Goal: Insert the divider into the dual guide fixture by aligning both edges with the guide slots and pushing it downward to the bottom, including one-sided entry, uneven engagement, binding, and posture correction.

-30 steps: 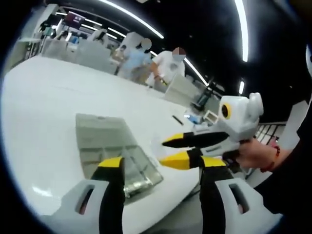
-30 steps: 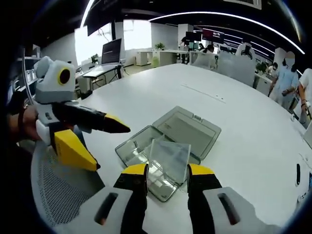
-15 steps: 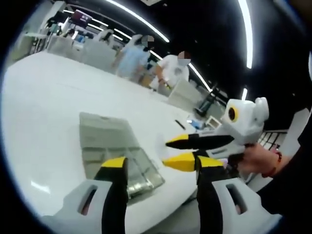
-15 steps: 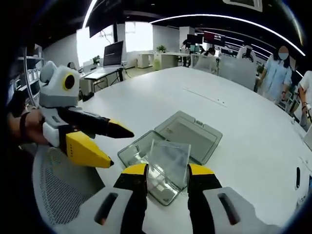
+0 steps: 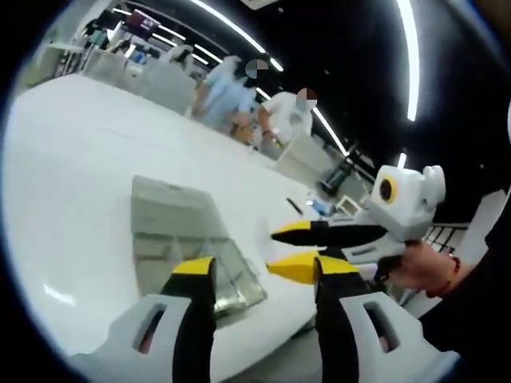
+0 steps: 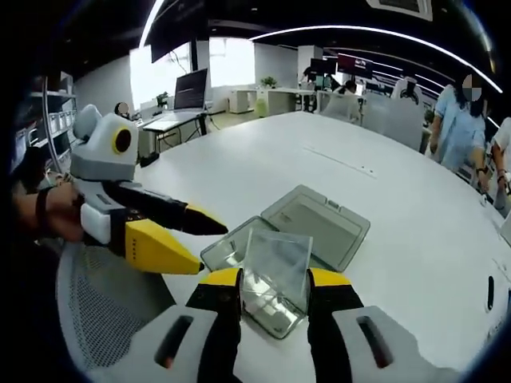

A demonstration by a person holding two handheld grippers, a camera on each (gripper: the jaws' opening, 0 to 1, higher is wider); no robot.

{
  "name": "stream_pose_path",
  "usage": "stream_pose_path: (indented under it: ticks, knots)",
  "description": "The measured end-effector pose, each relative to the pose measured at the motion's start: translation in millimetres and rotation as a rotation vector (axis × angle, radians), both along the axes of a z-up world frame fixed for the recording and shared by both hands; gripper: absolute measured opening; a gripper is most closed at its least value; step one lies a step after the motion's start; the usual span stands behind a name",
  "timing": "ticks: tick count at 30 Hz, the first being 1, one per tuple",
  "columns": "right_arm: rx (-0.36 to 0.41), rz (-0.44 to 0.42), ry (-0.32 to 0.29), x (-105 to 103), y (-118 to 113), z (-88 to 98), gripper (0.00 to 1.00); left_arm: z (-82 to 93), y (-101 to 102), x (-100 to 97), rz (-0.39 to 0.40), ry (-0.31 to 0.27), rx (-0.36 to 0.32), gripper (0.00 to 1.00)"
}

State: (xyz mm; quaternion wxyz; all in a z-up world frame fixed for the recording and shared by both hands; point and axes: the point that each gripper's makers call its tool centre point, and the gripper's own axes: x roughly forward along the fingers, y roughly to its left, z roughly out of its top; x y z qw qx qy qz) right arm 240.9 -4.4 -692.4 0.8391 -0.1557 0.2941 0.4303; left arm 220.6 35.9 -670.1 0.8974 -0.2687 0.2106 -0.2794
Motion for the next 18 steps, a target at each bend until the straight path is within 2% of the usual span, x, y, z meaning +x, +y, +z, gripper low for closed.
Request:
stream_pose_path:
  ticks: [4, 13, 18]
  knots:
    - [-0.001, 0.001, -0.001, -0.8, -0.3, 0.4, 0.27, 2.2, 0.0, 0.7, 0.009, 0.004, -0.038, 0.44]
    - [0.013, 0.009, 0.0, -4.8, 3.0, 5.1, 0.27, 5.1, 0.5, 2.8, 0.023, 0.005, -0.069, 0.37]
    - [0.02, 0.032, 0.004, -9.5, 10.1, 6.8, 0.27, 7.3, 3.2, 4.8, 0.046, -0.005, -0.076, 0.28]
